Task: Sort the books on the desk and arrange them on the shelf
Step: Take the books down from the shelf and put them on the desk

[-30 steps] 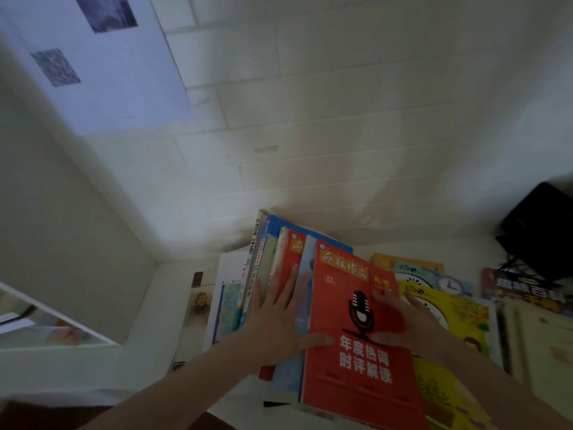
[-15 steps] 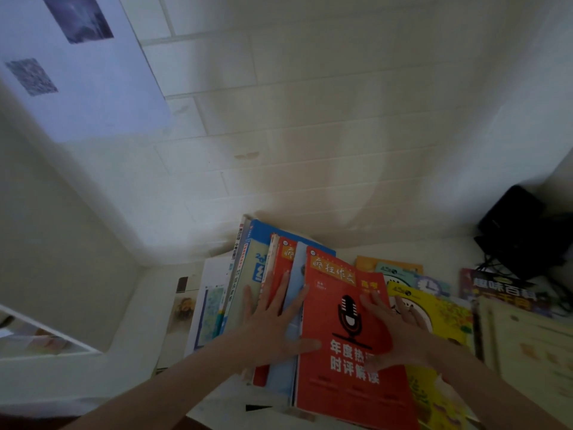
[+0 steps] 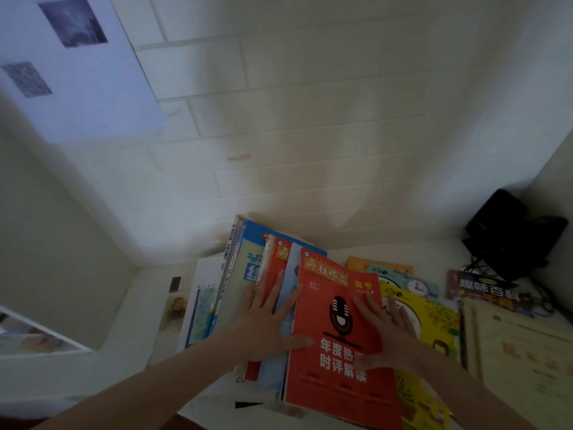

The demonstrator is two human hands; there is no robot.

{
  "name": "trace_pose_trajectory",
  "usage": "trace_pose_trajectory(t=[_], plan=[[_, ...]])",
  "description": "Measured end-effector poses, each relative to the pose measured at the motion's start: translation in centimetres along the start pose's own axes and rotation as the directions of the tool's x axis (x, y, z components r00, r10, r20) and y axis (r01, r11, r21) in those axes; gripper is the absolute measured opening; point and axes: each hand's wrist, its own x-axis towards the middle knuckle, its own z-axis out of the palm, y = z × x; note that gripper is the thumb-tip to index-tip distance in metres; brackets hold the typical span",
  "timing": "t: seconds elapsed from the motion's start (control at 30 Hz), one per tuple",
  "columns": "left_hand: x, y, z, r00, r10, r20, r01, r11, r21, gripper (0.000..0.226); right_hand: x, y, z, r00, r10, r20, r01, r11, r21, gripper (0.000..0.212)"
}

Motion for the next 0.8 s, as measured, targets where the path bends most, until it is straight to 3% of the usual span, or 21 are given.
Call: trace_pose_trajectory(t=[0.23,0.43,0.7,0.8], plan=[[1.3,1.6,0.4,0.999,-0.005,-0.032,0.006,1.0,0.028,0.106,-1.5,0.9,-0.2,0.996,0.07,-0.046,-0.073,0.995,-0.066,0.138],[0.7,1.9,-0.3,0.998,0.021,-0.06,-0.022,1.0,-0.018,0.103,-2.6,-0.1,-0.2,0.982,0.083,-0.168,-0.091,0.995,-0.041,0.136],[-2.0,1.0,-4.6,0.974,-0.102,-0.205,0.05,0.968,-0.246,0.103,-4.5,-6.3,-3.6,0.94,0.015,-0.341,0.075,0.966,0.248,0.134],[-4.8,-0.5,-7.0,0.967,-0.117,-0.228,0.057,0.965,-0.254,0.08,-4.8,-9.3,-4.9,0.932,-0.045,-0.359,0.183,0.914,0.363,0.126]])
